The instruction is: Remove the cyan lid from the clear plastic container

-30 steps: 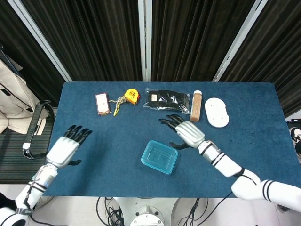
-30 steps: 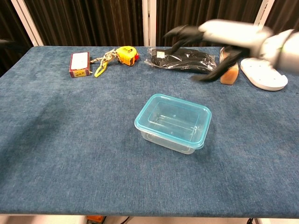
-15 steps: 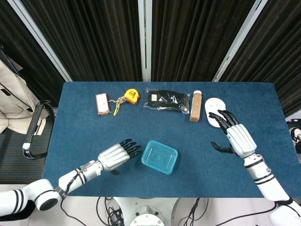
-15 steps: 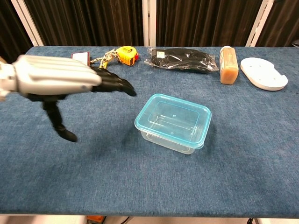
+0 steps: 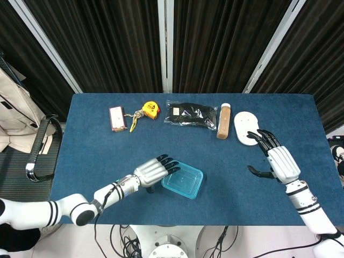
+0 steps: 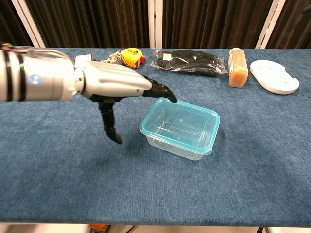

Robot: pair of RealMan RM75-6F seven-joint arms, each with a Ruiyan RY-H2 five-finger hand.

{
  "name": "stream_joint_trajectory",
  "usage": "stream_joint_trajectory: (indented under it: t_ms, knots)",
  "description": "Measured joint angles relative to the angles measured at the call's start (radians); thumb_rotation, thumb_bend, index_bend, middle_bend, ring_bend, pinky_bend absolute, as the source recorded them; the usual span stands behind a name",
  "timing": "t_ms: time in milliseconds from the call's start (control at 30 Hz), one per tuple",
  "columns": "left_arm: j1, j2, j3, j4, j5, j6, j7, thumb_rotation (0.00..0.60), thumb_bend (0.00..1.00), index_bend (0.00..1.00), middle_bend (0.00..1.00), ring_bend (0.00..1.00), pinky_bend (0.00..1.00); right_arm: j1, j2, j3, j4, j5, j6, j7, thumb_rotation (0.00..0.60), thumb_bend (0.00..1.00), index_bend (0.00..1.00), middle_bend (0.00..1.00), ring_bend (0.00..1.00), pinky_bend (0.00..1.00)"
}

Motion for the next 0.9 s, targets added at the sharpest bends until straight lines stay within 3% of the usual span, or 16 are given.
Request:
stream_joint_trajectory:
  t_ms: [200, 467, 667, 900]
  knots:
    - [-0.095, -0.012, 0.008, 0.005, -0.209, -0.009, 0.05, 0.6, 0.05, 0.0, 0.0, 0.0, 0.0, -0.008, -0.008, 0.001, 0.028, -0.008, 0.005, 0.034, 0.6, 0.16, 0.0, 0.16, 0.0, 0.0]
    - [-0.236, -0.021, 0.052, -0.033, -0.474, 0.057, 0.119, 0.6, 0.05, 0.0, 0.0, 0.0, 0.0, -0.013, -0.018, 0.001, 0.067, -0.021, 0.009, 0.085, 0.6, 0.16, 0.0, 0.17, 0.0, 0.0]
    - [-0.33, -0.052, 0.092, -0.048, -0.61, 0.125, 0.167, 0.6, 0.05, 0.0, 0.0, 0.0, 0.0, -0.021, -0.022, -0.003, 0.096, -0.031, 0.015, 0.119, 0.6, 0.15, 0.0, 0.17, 0.0, 0.0]
    - [-0.401, -0.094, 0.114, -0.035, -0.695, 0.171, 0.194, 0.6, 0.05, 0.0, 0.0, 0.0, 0.01, -0.027, -0.021, -0.005, 0.107, -0.041, 0.021, 0.133, 0.6, 0.15, 0.0, 0.17, 0.0, 0.0]
